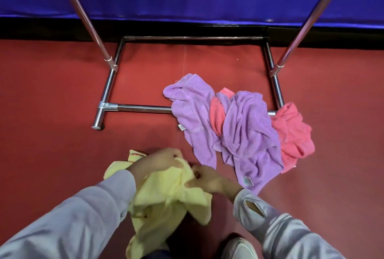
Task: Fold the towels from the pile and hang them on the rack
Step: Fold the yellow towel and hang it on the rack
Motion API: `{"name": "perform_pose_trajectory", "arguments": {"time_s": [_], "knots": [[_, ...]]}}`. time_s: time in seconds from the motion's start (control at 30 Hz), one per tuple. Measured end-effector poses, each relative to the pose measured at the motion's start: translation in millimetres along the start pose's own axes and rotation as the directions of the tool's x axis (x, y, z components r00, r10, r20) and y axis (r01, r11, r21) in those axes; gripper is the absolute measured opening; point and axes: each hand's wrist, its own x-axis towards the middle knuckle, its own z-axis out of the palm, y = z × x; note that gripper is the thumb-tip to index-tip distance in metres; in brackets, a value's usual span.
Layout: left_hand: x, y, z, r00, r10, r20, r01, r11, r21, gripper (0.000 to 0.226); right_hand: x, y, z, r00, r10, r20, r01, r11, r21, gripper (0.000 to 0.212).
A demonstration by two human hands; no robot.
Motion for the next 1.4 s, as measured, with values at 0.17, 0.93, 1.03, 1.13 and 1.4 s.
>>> {"name": "perform_pose_trajectory", "arguments": {"time_s": [0.17, 0.93, 1.03, 1.13, 1.4], "knots": [[-29, 62, -47, 0.941, 0.137, -0.311, -0.277, 0.840, -0.466, 0.012, -14, -45, -57, 0.876, -0.033, -0.480, 0.123, 0.980, 0.158, 0.034], [-273, 253, -174, 0.492, 0.358, -0.794, -0.659, 0.748, -0.071, 0.036, -296, -335, -205, 0.311, -0.469, -0.826, 0.640, 0.747, -0.183, 0.011], [-294, 249, -177, 0.438, 0.190, -0.879, -0.654, 0.738, -0.167, 0.017, -332, -347, -215, 0.209, -0.425, -0.881, 0.654, 0.731, -0.197, 0.008], [-312, 252, -176, 0.416, 0.073, -0.906, -0.741, 0.605, -0.292, 0.011, -345, -348, -216, 0.235, -0.393, -0.889, 0.593, 0.783, -0.189, 0.013], [-333, 305, -163, 0.462, 0.252, -0.850, -0.730, 0.652, -0.204, 0.018, -320, -333, -170, 0.685, -0.458, -0.567, 0.570, 0.822, 0.024, 0.044]]}}
